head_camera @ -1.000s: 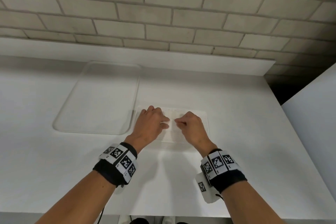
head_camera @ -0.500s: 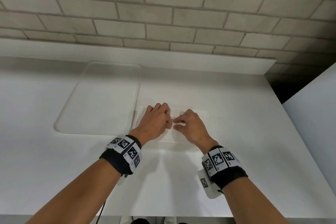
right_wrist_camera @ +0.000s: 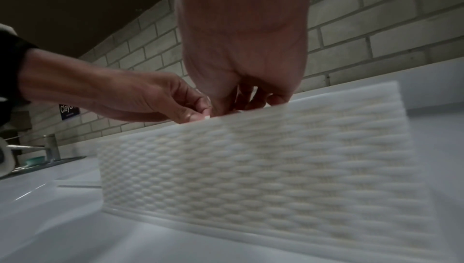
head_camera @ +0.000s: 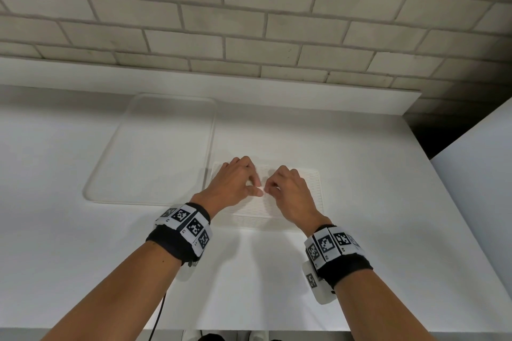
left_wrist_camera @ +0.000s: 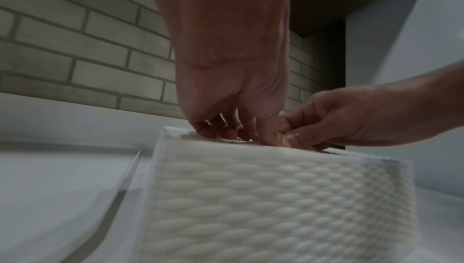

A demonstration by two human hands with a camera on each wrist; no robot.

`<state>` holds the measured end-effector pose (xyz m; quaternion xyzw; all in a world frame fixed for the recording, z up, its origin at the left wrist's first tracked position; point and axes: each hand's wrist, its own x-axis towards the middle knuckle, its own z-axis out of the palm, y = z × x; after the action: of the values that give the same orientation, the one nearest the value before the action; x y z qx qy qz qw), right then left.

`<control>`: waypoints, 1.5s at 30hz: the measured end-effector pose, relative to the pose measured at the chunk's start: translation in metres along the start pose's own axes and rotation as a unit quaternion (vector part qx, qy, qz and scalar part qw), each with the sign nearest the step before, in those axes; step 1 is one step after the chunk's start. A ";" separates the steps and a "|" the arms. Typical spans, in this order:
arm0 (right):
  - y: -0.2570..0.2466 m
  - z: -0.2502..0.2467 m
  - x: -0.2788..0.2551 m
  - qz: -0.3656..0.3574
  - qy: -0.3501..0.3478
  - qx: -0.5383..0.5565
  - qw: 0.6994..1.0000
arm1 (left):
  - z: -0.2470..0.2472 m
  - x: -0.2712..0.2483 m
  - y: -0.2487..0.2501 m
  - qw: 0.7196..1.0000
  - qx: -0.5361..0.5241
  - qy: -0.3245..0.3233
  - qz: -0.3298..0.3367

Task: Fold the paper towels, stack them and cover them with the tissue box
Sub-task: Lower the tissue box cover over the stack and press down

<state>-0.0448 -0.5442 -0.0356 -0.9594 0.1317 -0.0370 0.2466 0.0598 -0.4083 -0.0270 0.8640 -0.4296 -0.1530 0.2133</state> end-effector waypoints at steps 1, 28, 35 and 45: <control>0.001 0.001 0.000 -0.001 0.004 -0.003 1.000 | 0.000 0.001 0.000 1.000 0.006 0.000 0.001; 0.010 0.000 -0.001 -0.005 0.048 0.071 0.996 | 0.001 0.002 0.003 0.999 0.033 0.014 0.004; 0.006 0.003 -0.002 0.051 0.090 0.147 0.984 | 0.006 0.001 0.010 0.996 0.060 0.072 -0.006; -0.001 0.011 -0.004 0.028 0.142 0.085 0.986 | -0.004 -0.007 0.011 0.997 -0.007 0.081 0.013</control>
<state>-0.0473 -0.5364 -0.0450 -0.9160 0.1882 -0.1767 0.3072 0.0499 -0.4078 -0.0173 0.8663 -0.4214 -0.0821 0.2555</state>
